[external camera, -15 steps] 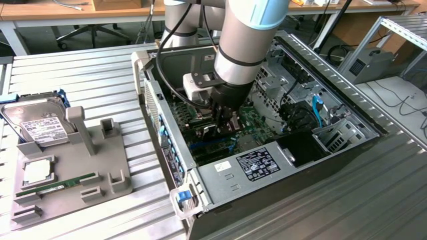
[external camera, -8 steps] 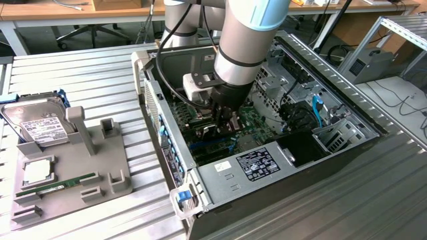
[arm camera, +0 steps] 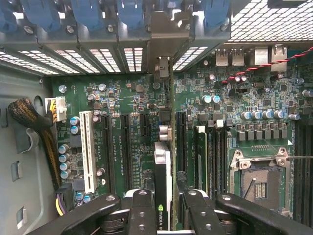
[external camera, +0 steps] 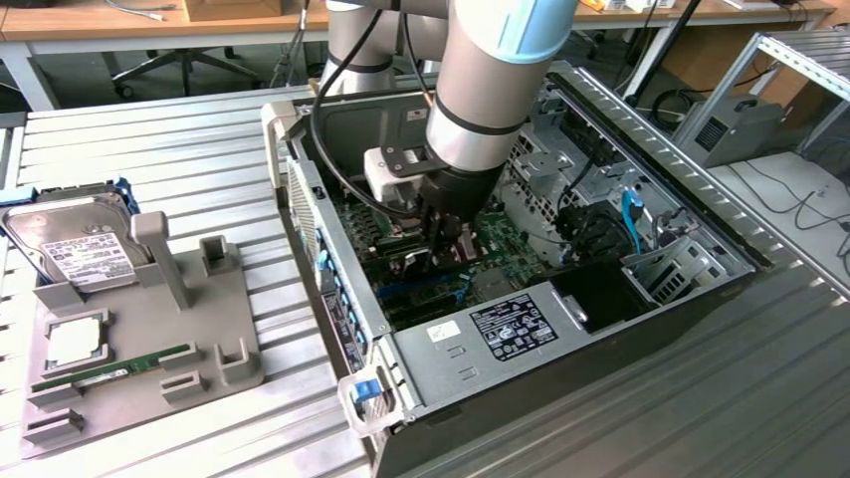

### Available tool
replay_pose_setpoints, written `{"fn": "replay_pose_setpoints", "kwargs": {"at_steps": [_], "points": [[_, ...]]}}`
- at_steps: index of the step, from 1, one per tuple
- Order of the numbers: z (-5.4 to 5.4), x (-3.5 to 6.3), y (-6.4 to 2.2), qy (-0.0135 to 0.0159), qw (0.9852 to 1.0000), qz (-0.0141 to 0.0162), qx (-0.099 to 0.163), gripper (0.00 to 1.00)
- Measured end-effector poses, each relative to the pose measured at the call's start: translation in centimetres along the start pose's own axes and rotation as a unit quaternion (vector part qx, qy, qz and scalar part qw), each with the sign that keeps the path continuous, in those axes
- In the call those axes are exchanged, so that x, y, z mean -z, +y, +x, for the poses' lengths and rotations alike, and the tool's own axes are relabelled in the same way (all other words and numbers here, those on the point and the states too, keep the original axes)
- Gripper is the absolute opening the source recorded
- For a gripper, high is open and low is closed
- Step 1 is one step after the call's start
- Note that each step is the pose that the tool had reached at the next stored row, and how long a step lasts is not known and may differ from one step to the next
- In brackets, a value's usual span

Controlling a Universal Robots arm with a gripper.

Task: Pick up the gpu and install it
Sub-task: 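Insert the gpu into the slot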

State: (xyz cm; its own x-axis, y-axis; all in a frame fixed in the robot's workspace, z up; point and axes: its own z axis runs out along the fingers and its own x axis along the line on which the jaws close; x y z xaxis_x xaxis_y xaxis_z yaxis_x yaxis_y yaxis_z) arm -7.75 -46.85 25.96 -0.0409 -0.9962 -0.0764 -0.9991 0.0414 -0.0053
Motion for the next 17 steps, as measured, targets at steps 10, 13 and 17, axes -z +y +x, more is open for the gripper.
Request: {"fn": "replay_pose_setpoints", "kwargs": {"at_steps": [10,13,17], "points": [[0.0,0.0,0.0,0.0,1.0,0.0,0.0,0.27],[0.02,-0.18,0.0,0.0001,1.0,-0.0001,0.0,0.27],[0.02,-0.24,0.0,0.0002,1.0,-0.0001,0.0,0.27]]}}
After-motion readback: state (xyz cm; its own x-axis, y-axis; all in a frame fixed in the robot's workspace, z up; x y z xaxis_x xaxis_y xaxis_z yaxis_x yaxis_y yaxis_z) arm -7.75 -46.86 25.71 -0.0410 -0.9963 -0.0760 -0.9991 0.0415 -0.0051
